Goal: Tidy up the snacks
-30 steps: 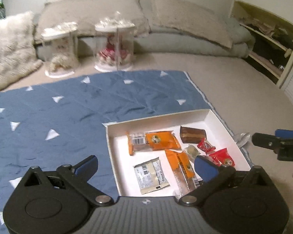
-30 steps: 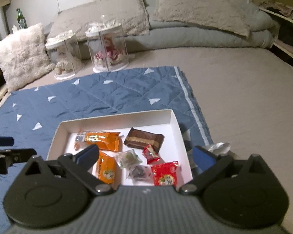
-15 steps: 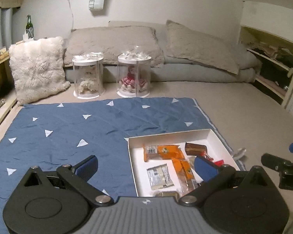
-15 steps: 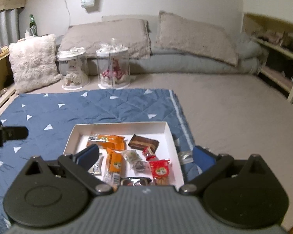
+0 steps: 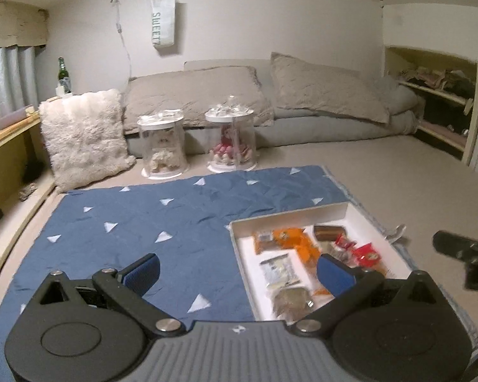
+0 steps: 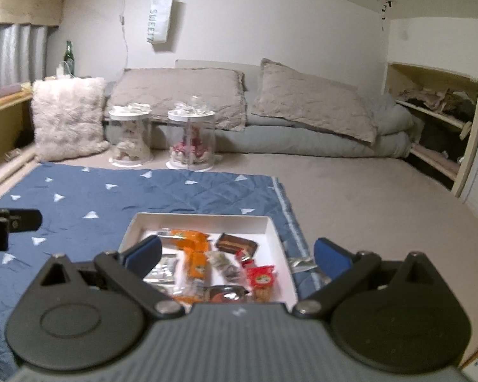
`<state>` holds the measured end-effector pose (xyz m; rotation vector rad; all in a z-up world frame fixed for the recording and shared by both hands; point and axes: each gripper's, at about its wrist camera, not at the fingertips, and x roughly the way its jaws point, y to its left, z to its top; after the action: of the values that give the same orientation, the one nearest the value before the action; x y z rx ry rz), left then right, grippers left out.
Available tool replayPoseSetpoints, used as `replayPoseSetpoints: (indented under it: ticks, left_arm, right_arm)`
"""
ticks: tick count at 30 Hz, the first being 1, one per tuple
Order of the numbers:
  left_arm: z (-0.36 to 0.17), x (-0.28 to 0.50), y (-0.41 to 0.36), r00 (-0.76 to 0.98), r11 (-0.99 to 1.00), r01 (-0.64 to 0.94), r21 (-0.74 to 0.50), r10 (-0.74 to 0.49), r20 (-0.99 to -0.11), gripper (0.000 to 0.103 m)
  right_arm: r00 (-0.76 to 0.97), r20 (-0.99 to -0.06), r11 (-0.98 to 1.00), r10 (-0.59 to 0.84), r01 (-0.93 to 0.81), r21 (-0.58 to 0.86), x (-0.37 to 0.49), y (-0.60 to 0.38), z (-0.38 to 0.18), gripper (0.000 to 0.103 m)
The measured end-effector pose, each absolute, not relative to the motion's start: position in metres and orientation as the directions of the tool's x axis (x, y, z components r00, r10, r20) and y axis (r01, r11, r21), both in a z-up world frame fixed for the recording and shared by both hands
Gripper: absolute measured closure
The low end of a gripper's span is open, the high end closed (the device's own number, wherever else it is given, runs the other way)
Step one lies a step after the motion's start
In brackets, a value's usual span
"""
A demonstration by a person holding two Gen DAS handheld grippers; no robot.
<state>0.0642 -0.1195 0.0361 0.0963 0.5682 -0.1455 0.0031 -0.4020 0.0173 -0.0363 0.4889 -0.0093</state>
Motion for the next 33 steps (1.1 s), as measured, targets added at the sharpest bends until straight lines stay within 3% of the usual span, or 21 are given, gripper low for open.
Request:
replayPoseSetpoints:
  ticks: [7, 33]
  left_arm:
    - [0.02, 0.043, -0.108, 0.828, 0.989, 0.124, 0.078, -0.06, -0.557, 0.0]
    - [-0.004, 0.016, -0.087, 0.812, 0.987, 0.155, 0.034, -0.108, -0.574, 0.0]
  right_arm:
    - [0.881, -0.474, 1.0, -0.013, -0.002, -0.031, -0.025, -0.399, 0.008, 0.001]
    - [0.857, -0.516, 0.998, 0.003, -0.037, -0.057, -0.048, -0.376, -0.019, 0.001]
